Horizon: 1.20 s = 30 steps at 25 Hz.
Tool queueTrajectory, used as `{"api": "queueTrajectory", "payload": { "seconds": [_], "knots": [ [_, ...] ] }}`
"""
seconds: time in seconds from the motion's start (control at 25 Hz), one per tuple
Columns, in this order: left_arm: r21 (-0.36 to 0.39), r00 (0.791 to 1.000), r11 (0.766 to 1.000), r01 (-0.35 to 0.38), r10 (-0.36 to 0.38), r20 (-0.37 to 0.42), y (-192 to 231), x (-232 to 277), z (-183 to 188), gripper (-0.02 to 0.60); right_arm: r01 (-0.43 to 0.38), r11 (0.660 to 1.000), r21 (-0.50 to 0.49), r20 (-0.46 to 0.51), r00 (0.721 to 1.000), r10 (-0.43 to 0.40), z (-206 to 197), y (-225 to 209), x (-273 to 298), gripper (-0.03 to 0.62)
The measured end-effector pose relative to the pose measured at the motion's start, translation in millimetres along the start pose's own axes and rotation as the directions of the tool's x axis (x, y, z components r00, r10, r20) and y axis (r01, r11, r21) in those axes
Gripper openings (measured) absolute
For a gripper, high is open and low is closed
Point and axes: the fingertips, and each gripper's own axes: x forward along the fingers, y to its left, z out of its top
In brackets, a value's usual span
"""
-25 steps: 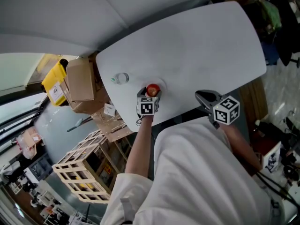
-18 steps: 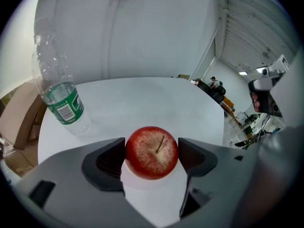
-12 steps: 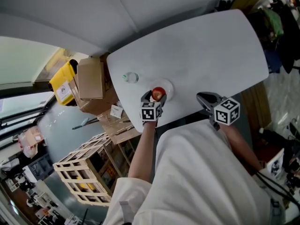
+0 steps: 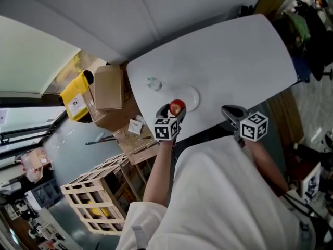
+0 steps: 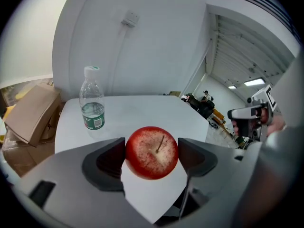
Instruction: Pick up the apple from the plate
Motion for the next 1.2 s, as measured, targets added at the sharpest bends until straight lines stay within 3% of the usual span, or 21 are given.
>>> {"api": "queueTrajectory", "payload": {
  "seconds": [0.32, 0.6, 1.2],
  "knots": [
    [0.019, 0.999, 0.999, 0.032, -0.032, 0.003, -1, -32, -4, 0.350, 0.068, 0.997, 0.022, 0.057, 0.996, -0.069, -30, 24, -19, 0.038],
    [0.006, 0.999, 1.000, 0.025, -0.025, 0.029, -11, -49, -11, 0.350, 0.081, 0.997, 0.004, 0.085, 0.993, -0.081, -34, 26, -37, 0.038],
    [-0.154, 0.988, 0.987, -0.034, 0.056, 0.146, -76, -86, -30, 0.350, -0.052, 0.996, -0.068, 0.043, 0.998, 0.055, -43, 3, -81, 0.038]
  ]
}}
